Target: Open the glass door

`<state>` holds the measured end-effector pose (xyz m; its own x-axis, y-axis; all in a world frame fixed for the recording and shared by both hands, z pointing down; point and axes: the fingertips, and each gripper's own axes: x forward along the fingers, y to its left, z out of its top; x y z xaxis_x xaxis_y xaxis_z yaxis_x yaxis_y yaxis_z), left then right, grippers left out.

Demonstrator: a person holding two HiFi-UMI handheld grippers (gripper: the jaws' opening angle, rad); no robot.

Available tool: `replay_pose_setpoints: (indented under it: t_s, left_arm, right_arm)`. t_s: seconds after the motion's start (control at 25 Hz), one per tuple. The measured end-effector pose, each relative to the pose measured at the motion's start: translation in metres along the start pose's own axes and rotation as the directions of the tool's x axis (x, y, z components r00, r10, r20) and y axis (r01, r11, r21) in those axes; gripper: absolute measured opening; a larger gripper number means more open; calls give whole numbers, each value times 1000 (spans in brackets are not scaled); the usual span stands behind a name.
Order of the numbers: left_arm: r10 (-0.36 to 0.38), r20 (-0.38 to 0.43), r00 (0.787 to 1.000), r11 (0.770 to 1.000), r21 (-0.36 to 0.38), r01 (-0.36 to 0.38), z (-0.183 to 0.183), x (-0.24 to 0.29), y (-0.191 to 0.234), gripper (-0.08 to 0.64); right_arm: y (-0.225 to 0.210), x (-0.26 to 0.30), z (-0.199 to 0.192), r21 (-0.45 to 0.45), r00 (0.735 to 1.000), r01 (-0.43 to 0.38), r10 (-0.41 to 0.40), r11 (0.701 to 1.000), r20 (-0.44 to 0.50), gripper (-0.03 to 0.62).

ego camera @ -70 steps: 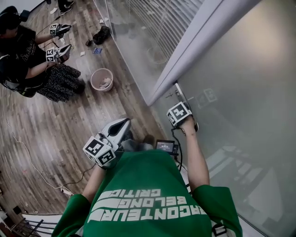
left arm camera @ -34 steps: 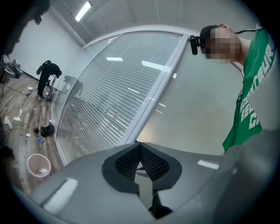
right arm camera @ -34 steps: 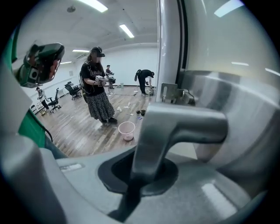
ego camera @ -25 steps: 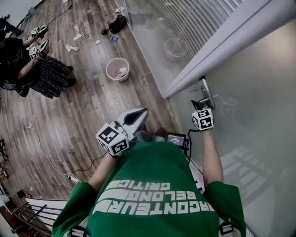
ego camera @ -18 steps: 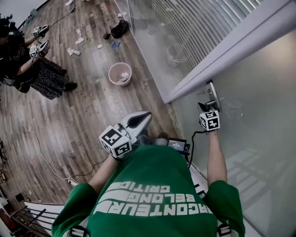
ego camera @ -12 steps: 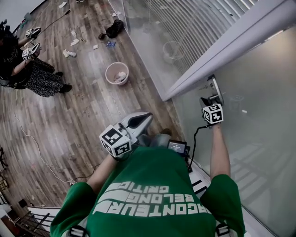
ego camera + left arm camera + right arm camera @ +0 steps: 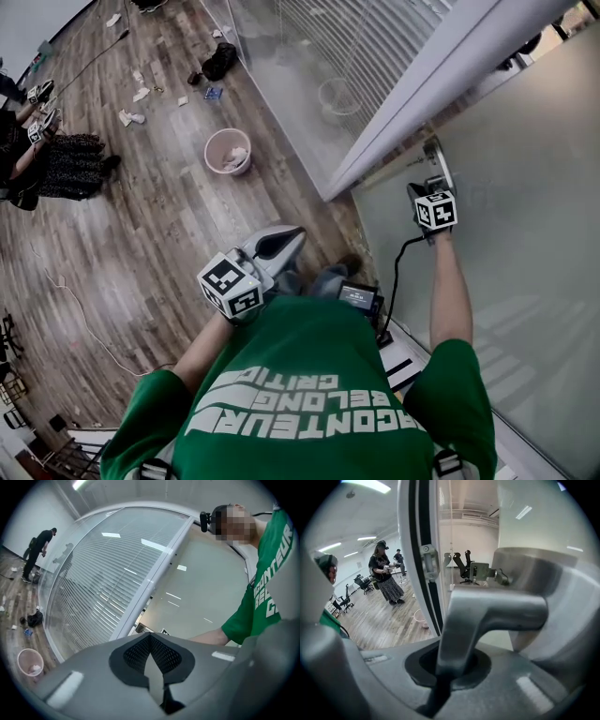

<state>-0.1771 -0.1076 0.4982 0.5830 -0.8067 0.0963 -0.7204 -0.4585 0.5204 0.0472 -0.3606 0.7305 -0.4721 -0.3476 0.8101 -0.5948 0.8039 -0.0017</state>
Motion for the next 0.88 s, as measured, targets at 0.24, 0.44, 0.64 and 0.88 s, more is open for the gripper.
replay_pose_setpoints:
  t_s: [0.24, 0.44, 0.64, 0.88]
  left_arm:
    - [-12, -24, 1000, 1000, 16, 12, -8, 30, -14, 17]
    - [-44, -44, 998, 998, 32, 46, -8, 61, -26, 17]
    - [-66, -56, 996, 997, 44, 68, -8, 95, -42, 17]
    - [-98, -68, 993, 993, 59, 102, -8, 132, -59, 17]
  right_arm:
    - [-25, 4, -2, 39, 1000, -6, 7, 999, -17, -8]
    - [-49, -3, -14, 102, 996, 19, -9, 995, -93, -8]
    - [-77, -11, -20, 142, 981, 22, 7, 990, -196, -8]
    - [-113, -26, -34, 202, 942, 70, 1, 977, -336, -7]
